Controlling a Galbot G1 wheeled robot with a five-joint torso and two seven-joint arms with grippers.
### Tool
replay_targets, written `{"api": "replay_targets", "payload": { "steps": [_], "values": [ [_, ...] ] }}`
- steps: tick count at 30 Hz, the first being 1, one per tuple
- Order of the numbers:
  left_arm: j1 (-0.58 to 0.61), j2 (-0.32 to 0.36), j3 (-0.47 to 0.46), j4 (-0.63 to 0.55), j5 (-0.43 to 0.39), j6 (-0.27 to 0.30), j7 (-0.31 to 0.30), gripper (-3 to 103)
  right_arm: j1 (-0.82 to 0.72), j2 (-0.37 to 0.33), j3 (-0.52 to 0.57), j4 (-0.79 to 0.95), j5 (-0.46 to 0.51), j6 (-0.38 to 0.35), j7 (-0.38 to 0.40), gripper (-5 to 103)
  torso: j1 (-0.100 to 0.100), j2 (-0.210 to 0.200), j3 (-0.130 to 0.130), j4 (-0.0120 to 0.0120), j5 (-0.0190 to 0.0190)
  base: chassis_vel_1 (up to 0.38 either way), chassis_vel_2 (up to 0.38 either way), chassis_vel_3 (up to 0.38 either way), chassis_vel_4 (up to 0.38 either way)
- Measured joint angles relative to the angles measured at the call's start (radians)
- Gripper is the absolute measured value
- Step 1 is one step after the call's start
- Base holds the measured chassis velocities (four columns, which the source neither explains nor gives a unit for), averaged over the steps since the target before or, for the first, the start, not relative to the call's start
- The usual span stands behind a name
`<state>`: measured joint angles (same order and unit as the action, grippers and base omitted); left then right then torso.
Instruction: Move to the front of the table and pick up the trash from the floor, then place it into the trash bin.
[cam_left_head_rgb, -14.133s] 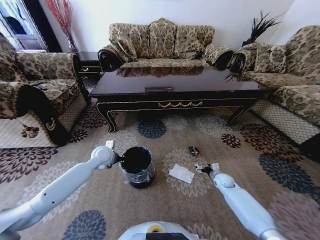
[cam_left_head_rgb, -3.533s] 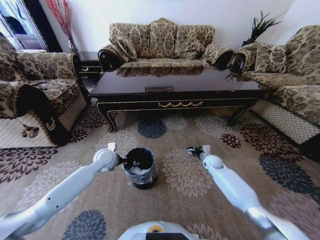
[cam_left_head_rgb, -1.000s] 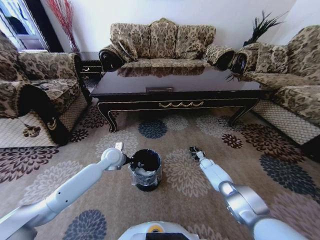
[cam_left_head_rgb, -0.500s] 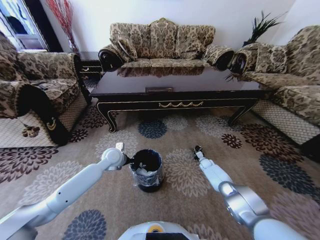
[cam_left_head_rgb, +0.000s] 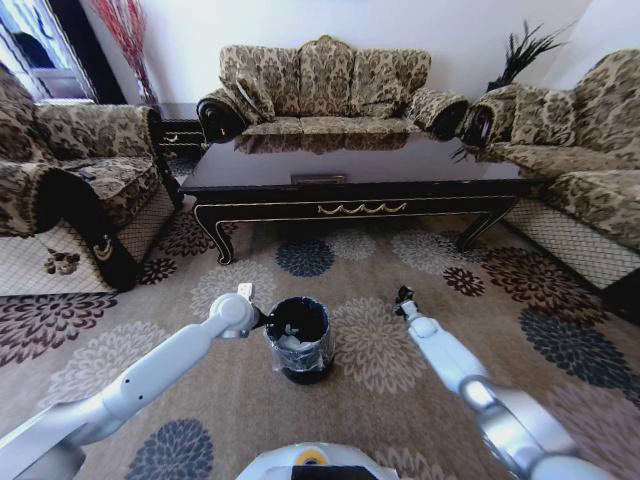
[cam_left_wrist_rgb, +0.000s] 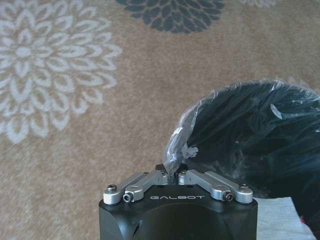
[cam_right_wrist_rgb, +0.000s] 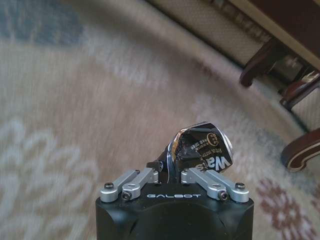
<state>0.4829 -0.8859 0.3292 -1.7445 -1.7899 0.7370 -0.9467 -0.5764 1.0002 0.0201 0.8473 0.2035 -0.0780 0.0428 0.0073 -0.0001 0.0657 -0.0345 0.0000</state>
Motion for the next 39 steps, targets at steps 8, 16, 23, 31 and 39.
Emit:
{"api": "replay_targets", "payload": {
  "steps": [8, 16, 23, 31, 39],
  "values": [
    [-0.112, -0.07, 0.083, 0.069, -0.005, -0.001, 0.003, 4, -0.226, -0.134, 0.139, 0.512, 0.215, -0.096, 0.036, 15, 0.0, 0.0, 0.0, 0.0007, 0.0, 0.0, 0.0, 0.0, 0.0],
    [-0.174, -0.131, 0.127, 0.107, -0.006, -0.001, 0.004, 4, -0.398, -0.199, 0.279, 0.823, 0.273, -0.145, 0.066, 15, 0.0, 0.0, 0.0, 0.0, 0.0001, 0.0, 0.0, 0.0, 0.0],
    [-0.21, -0.186, 0.152, 0.14, 0.004, -0.002, 0.001, 4, -0.544, -0.229, 0.419, 1.11, 0.351, -0.236, 0.109, 14, 0.0, 0.0, 0.0, 0.0002, 0.0, 0.0, 0.0, 0.0, 0.0],
    [-0.229, -0.217, 0.169, 0.151, 0.01, -0.002, 0.001, 4, -0.753, -0.204, 0.498, 1.311, 0.35, -0.254, 0.118, 14, 0.0, 0.0, 0.0, 0.0004, -0.0001, 0.0, 0.0, 0.0, 0.0],
    [-0.242, -0.25, 0.192, 0.147, 0.009, -0.002, -0.002, 4, -0.896, -0.145, 0.491, 1.393, 0.304, -0.243, 0.113, 14, 0.0, 0.0, 0.0, 0.0003, 0.0, 0.0, 0.0, 0.0, 0.0]
  ]
}}
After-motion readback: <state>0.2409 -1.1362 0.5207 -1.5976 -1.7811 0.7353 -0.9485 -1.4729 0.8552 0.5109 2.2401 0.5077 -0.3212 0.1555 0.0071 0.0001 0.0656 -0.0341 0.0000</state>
